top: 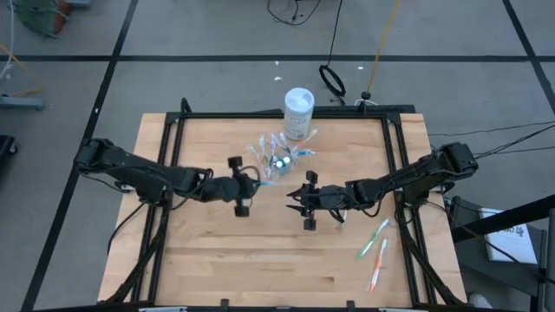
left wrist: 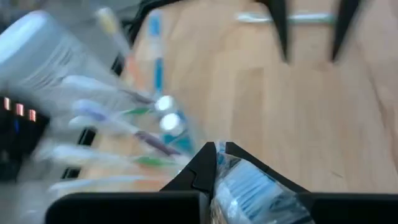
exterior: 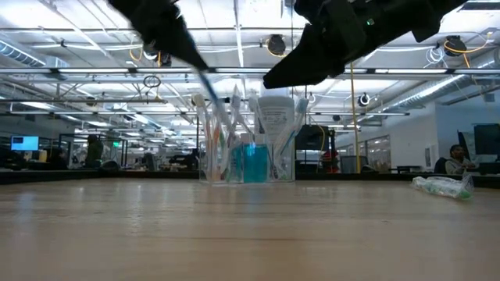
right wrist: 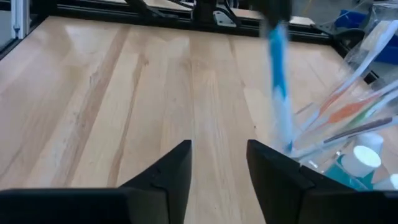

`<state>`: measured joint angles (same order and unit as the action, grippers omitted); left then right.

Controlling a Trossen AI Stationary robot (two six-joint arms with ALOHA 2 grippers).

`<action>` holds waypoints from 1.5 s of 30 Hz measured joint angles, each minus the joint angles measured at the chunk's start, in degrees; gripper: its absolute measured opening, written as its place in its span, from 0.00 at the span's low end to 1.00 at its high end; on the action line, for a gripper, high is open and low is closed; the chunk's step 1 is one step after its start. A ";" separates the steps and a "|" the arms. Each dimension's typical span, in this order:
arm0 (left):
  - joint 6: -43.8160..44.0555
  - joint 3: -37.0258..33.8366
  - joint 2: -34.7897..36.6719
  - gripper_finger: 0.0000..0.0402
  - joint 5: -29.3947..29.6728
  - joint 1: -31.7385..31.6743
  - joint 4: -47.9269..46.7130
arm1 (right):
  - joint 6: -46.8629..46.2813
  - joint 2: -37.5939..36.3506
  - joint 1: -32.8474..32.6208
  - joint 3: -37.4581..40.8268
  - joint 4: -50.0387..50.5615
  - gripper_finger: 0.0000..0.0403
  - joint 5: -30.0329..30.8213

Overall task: Pick & Place toothbrushing station
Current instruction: Put the blue toothbrush into the transparent organizer

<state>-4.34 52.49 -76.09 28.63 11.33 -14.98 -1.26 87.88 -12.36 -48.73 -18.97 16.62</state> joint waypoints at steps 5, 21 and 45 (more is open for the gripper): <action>7.22 9.98 0.10 0.07 -3.78 -5.51 -15.14 | -0.72 0.00 0.00 -0.02 1.23 0.38 -0.14; 7.38 8.35 -4.79 0.08 -18.17 -21.00 -18.04 | -1.18 0.00 0.04 -0.02 2.18 0.38 -0.19; -1.28 8.65 -13.04 0.36 -14.05 -23.46 -11.37 | -3.53 -3.84 0.02 -0.02 9.84 0.38 -0.22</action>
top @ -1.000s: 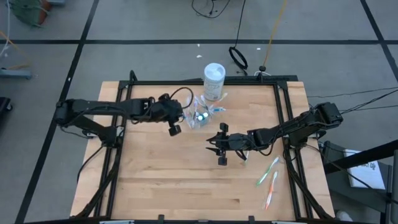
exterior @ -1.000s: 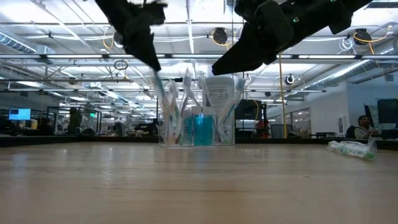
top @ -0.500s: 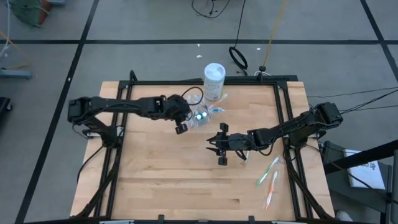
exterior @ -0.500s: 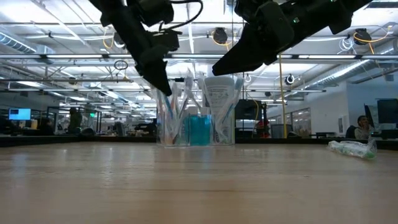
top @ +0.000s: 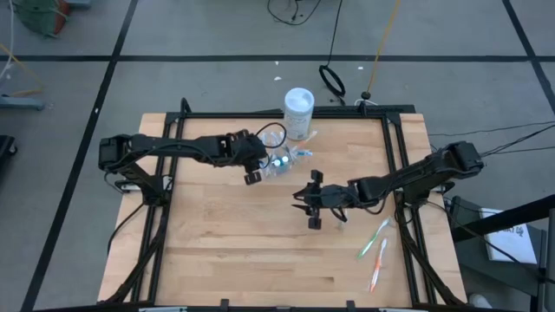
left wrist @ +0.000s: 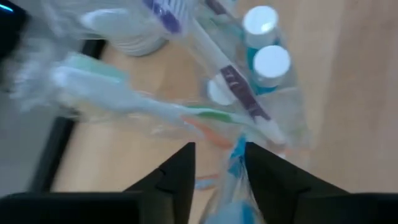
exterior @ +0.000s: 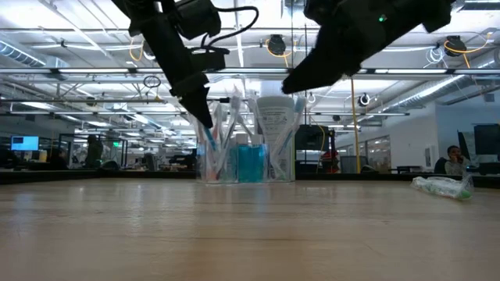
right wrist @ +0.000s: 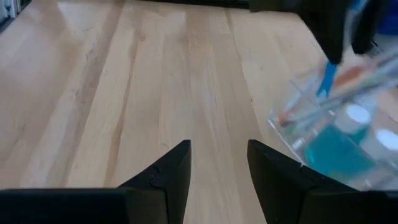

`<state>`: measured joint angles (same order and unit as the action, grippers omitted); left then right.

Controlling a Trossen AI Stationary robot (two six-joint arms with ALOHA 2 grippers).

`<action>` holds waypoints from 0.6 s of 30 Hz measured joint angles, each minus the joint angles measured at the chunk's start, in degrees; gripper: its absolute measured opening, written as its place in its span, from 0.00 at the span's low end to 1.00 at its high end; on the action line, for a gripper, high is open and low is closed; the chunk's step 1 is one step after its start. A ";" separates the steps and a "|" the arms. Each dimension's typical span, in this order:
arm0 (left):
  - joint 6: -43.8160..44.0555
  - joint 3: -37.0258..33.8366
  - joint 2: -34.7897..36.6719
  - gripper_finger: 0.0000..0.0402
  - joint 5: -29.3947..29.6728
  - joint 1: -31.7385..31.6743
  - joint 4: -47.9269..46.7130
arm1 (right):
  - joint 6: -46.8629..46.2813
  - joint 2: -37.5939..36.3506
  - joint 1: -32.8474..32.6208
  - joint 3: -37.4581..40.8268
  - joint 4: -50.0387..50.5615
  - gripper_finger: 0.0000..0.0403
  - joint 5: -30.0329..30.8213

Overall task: Pick & Place toothbrushing station
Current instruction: Put the blue toothbrush into the transparent organizer, then put the green toothbrush into the transparent organizer

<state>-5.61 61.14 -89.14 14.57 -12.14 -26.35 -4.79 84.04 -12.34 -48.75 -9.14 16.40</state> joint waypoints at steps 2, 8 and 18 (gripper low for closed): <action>-1.74 -0.06 0.73 0.40 3.35 0.55 -0.36 | -3.02 -3.23 -0.02 -0.07 6.78 0.38 -0.07; -3.51 -0.06 3.82 0.48 6.09 3.19 -0.40 | -28.05 -12.41 -0.63 -0.04 33.26 0.38 -0.11; -4.38 -0.06 10.37 0.50 7.88 7.39 -0.32 | -57.39 -16.65 -1.95 9.56 45.06 0.38 2.65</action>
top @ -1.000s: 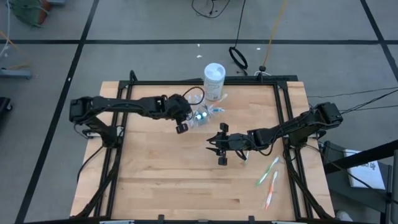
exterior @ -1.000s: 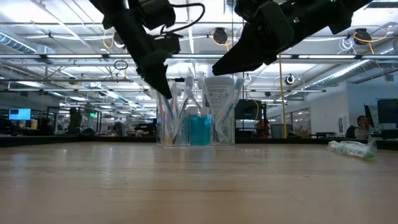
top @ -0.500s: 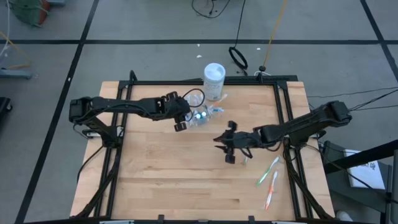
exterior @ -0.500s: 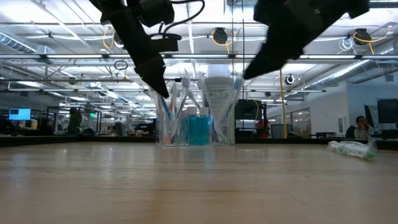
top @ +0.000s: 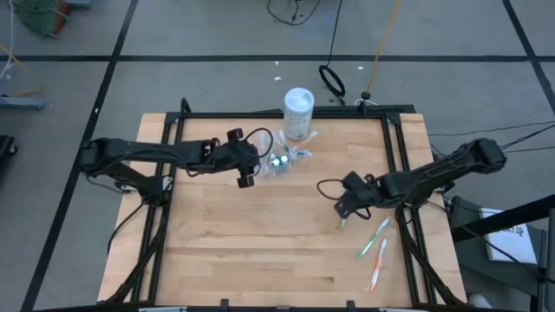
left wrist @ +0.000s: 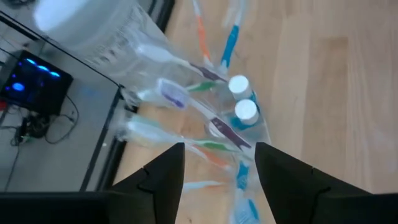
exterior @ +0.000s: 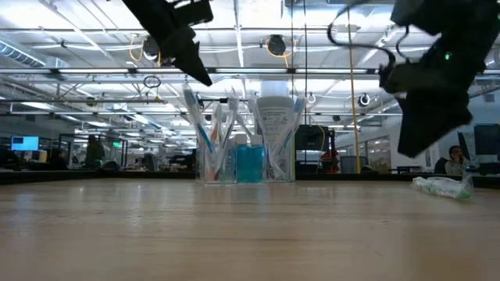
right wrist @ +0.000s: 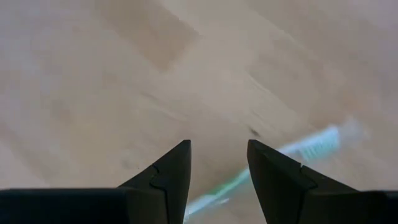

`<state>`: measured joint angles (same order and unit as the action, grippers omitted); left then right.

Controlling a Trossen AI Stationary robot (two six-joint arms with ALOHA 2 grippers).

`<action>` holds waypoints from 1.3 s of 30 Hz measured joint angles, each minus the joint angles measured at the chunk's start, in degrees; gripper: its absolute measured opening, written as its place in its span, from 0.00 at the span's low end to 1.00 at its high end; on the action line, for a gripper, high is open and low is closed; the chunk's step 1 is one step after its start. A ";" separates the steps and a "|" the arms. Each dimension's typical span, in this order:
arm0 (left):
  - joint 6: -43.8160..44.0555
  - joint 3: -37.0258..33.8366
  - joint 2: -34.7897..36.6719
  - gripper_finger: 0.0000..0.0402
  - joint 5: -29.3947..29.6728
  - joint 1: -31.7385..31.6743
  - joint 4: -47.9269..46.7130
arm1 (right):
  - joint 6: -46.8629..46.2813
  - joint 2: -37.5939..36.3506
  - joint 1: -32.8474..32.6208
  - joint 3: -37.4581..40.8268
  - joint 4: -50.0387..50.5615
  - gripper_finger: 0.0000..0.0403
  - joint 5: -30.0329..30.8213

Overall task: Pick & Place toothbrushing station
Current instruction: Put the green toothbrush into the transparent organizer

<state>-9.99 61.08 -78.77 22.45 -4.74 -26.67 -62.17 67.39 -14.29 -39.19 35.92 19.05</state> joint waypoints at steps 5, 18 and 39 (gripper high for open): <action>0.10 0.02 1.27 0.50 0.60 0.91 0.65 | -7.80 -0.16 2.95 5.75 -2.38 0.38 2.14; 0.05 0.04 1.23 0.50 0.09 1.25 0.87 | -5.77 -0.19 9.47 18.08 -21.06 0.28 -0.77; -0.29 0.07 1.21 0.50 -0.08 1.24 1.36 | 13.37 -9.59 9.51 16.30 -29.61 0.10 -7.96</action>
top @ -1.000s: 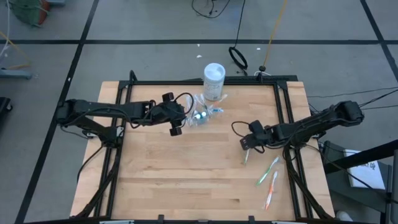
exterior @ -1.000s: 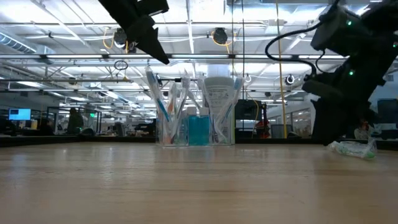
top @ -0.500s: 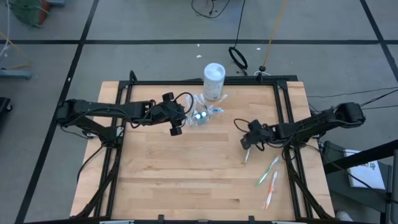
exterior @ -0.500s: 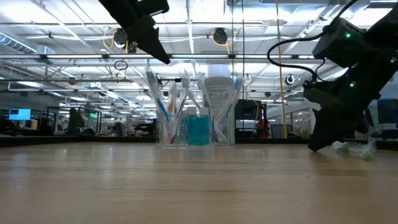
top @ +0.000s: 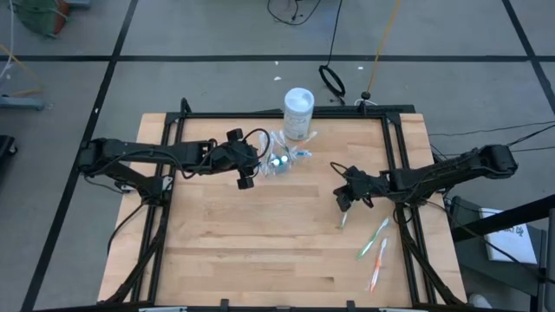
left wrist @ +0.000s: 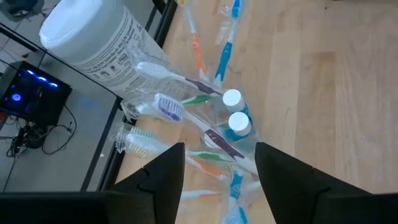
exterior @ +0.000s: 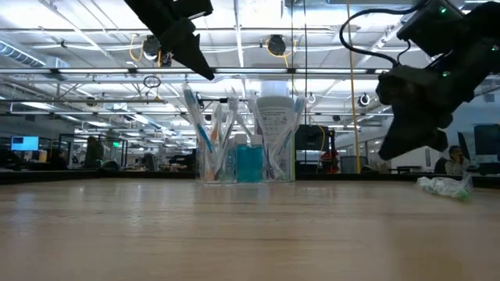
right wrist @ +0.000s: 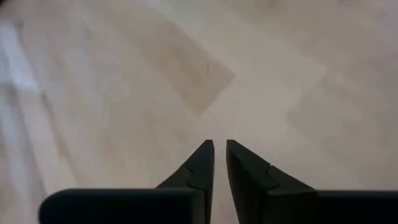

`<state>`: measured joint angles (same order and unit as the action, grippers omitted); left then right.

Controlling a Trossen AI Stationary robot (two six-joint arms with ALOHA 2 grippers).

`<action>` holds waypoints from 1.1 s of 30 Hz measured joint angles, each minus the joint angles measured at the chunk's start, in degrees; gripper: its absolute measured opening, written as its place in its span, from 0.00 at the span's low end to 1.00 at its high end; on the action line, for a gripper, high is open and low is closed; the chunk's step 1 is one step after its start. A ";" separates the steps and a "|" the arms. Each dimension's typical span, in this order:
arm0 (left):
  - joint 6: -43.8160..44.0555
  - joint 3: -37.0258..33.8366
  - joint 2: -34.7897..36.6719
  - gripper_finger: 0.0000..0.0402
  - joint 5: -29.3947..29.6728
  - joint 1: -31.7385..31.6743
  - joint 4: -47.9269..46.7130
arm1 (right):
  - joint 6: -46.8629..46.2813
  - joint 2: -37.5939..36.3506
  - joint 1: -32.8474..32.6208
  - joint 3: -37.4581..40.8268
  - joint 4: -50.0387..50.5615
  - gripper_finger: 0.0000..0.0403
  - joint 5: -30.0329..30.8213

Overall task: Pick & Place toothbrushing station
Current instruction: Put the green toothbrush into the transparent organizer

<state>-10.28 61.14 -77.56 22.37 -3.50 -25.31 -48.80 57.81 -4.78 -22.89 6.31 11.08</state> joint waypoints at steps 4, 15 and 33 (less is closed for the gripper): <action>0.34 0.00 0.00 0.50 0.00 0.01 0.09 | -3.24 -2.88 -0.04 -0.10 7.62 0.15 -3.58; 0.04 0.00 0.00 0.50 0.00 0.00 0.17 | -14.15 -8.53 -0.15 -0.10 23.92 0.28 -3.86; 0.24 0.00 0.00 0.50 0.00 -0.01 0.30 | -23.70 -11.11 -0.15 6.69 22.69 0.31 -1.95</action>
<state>-10.04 61.14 -77.56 22.37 -3.51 -25.01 -72.50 46.70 -4.93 -16.20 29.00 9.13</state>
